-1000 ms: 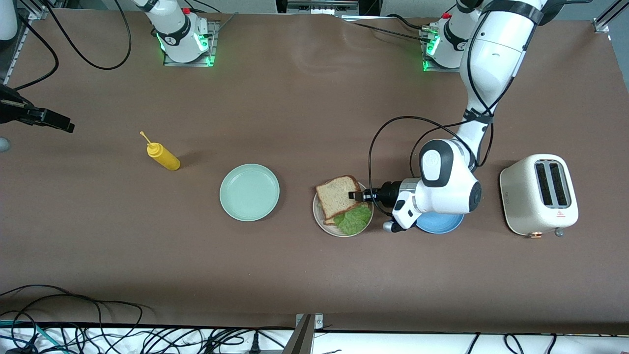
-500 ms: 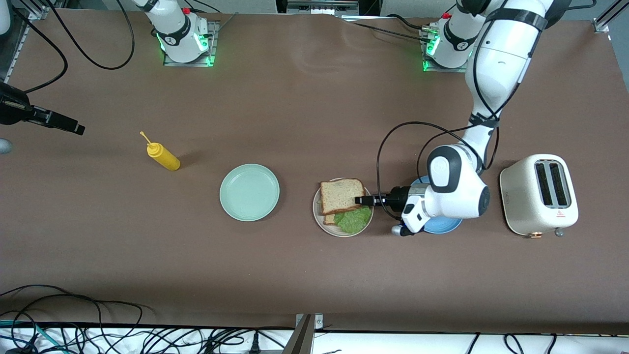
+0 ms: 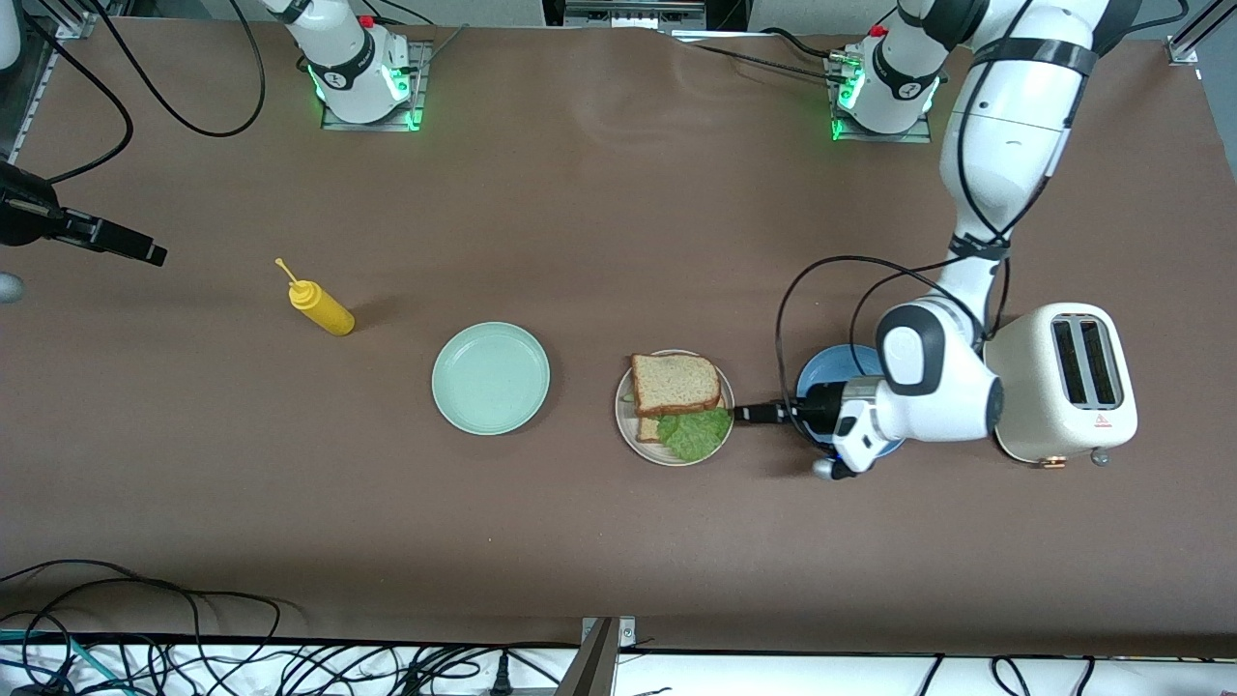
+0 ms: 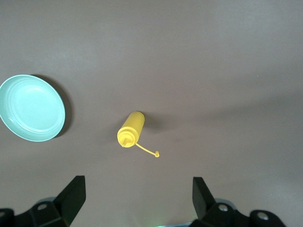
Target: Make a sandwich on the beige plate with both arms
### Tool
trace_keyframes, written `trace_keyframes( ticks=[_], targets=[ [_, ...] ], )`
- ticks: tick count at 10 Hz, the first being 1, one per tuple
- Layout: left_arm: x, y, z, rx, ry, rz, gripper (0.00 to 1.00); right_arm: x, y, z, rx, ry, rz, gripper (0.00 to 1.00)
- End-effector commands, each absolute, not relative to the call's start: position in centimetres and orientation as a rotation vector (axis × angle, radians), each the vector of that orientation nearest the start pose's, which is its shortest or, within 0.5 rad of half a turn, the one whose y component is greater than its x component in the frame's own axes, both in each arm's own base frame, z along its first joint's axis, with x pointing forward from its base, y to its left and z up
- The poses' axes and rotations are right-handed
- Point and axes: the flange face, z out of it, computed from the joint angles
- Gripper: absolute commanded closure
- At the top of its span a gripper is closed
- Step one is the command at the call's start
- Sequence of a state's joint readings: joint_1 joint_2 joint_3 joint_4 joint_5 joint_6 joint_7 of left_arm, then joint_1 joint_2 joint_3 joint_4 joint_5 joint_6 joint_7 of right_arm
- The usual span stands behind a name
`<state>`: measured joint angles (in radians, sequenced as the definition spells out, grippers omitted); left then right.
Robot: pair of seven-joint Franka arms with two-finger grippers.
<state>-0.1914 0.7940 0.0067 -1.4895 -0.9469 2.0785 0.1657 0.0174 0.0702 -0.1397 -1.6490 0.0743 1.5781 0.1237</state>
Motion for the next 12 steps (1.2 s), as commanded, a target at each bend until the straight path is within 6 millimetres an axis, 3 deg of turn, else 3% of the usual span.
trace_keyframes(
  ticks=[1,2,3,4,5,6,8,9,10,12],
  targets=[
    [69.0,-16.1,23.5,2.333,0.243,-0.177,0.00,56.3,-5.8,55.0,-3.044,0.404,0.222,0.00],
    [69.0,-15.8,24.2,2.342,0.255,-0.144,0.00,56.3,-5.8,55.0,-3.044,0.406,0.221,0.00],
    [68.7,-13.6,25.8,2.380,0.276,-0.091,0.00,56.4,-5.7,55.1,-3.047,0.399,0.219,0.00],
    [68.1,-9.6,29.8,2.408,0.315,0.006,0.00,56.4,-5.7,55.0,-3.048,0.399,0.222,0.00],
    [67.1,-7.4,32.2,2.409,0.349,0.061,0.00,56.4,-5.7,55.0,-3.047,0.399,0.222,0.00],
    [66.3,-6.6,36.1,2.427,0.322,0.118,0.00,56.5,-5.7,55.3,-3.049,0.396,0.215,0.00],
    [63.9,-4.7,43.3,2.720,0.045,0.235,0.00,56.7,-5.9,55.1,-3.048,0.399,0.217,0.00],
    [63.0,-4.2,46.3,2.813,-0.060,0.246,0.00,56.7,-5.9,55.2,-3.050,0.399,0.214,0.00],
    [62.0,-1.9,48.9,2.868,-0.076,0.267,0.00,56.7,-5.9,55.2,-3.048,0.401,0.214,0.00],
    [59.3,0.4,53.2,2.980,-0.144,0.233,0.00,56.7,-6.0,55.2,-3.050,0.399,0.214,0.00]
  ],
)
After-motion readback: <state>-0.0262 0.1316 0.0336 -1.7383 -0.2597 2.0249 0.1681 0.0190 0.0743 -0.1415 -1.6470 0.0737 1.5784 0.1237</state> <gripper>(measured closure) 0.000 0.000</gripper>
